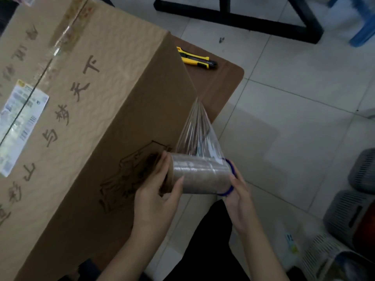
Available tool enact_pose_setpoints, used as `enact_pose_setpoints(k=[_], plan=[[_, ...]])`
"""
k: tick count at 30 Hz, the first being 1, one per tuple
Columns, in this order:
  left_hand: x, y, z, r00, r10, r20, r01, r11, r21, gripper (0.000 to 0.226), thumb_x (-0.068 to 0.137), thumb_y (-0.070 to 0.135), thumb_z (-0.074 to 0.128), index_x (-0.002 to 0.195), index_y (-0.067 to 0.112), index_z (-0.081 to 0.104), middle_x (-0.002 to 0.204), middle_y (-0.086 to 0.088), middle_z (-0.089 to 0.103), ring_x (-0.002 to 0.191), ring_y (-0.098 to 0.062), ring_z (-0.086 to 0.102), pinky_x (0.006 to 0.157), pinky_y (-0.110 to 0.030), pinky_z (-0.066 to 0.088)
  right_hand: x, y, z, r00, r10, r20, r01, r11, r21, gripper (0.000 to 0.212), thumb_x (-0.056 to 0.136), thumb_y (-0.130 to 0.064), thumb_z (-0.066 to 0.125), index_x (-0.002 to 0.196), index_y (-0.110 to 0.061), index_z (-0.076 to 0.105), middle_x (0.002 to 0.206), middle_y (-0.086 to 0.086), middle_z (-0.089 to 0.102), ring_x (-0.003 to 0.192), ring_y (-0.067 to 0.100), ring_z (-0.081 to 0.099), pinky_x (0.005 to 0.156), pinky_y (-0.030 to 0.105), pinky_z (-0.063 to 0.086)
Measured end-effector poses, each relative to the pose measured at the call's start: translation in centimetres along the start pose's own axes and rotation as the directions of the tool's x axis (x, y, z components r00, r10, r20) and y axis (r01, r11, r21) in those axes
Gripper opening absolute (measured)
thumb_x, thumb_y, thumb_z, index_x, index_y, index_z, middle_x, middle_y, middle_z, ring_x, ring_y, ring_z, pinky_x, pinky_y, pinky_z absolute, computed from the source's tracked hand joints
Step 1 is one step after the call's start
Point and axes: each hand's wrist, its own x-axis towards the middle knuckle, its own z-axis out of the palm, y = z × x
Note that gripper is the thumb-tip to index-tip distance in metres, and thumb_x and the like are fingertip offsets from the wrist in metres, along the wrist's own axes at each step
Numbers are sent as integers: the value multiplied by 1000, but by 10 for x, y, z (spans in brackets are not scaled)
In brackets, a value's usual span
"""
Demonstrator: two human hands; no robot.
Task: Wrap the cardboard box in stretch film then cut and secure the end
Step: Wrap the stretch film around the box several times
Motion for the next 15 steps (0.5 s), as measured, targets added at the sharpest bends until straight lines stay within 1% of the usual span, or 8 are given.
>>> enact_pose_setpoints(k=[2, 3, 7, 8, 10, 11, 13, 15], plan=[[-6, -10, -1, 1000, -7, -3, 7, 1000, -8, 55, 84, 17, 65, 135, 21, 46, 140, 13, 45, 124, 13, 39, 107, -31, 39, -5, 10, -3, 1000, -24, -7, 24, 999, 26, 52, 83, -21, 59, 134, -12, 55, 129, 9, 65, 118, 22, 61, 86, 28, 55], [-8, -14, -2, 1000, -3, -6, 3, 1000, -7, 54, 84, 19, 65, 135, 22, 46, 138, 14, 46, 123, 15, 39, 107, -33, 39, -8, 15, -4, 1000, -28, -13, 29, 999, 27, 52, 83, -21, 60, 134, -14, 54, 129, 7, 65, 117, 20, 61, 85, 27, 55], [-21, -26, -8, 999, -19, 43, 23, 996, -85, 52, 85, 25, 64, 132, 39, 46, 129, 21, 51, 115, 20, 41, 106, -28, 38, -25, 33, -5, 1000, -28, -1, 28, 999, -15, 57, 79, -28, 63, 135, -17, 54, 125, 0, 68, 113, 15, 64, 80, 25, 55], [-26, -28, -10, 998, -21, 62, 28, 994, -108, 52, 85, 25, 63, 131, 41, 46, 127, 25, 50, 116, 19, 42, 106, -27, 38, -31, 37, -4, 1000, -25, -4, 25, 1000, -15, 59, 77, -30, 65, 134, -18, 56, 124, 0, 69, 110, 14, 65, 77, 25, 55], [-39, -31, -14, 998, -2, 69, 12, 990, -138, 56, 86, 25, 63, 135, 41, 41, 131, 29, 46, 122, 14, 40, 107, -28, 37, -43, 45, -5, 1000, -28, -15, 28, 1000, 10, 60, 75, -29, 65, 133, -18, 56, 125, 2, 68, 108, 14, 66, 75, 27, 55], [-46, -33, -17, 998, 1, 66, 9, 989, -148, 60, 85, 26, 63, 137, 39, 38, 135, 25, 45, 126, 9, 40, 108, -31, 38, -50, 48, -6, 999, -31, -21, 32, 999, 28, 60, 76, -28, 64, 134, -17, 55, 127, 5, 66, 109, 16, 64, 76, 28, 55], [-60, -39, -25, 997, 1, 73, 12, 986, -168, 64, 84, 26, 65, 140, 35, 35, 141, 10, 46, 129, -3, 43, 107, -39, 40, -61, 53, -7, 999, -39, -24, 41, 998, 52, 61, 78, -25, 60, 137, -12, 51, 133, 11, 61, 115, 22, 59, 82, 32, 52], [-71, -46, -33, 995, 14, 96, 3, 985, -175, 65, 81, 32, 65, 139, 31, 37, 142, 5, 47, 128, -5, 45, 107, -40, 40, -73, 59, -7, 998, -52, -19, 52, 997, 51, 61, 79, -23, 59, 138, -9, 49, 136, 15, 58, 121, 27, 54, 91, 37, 47]])
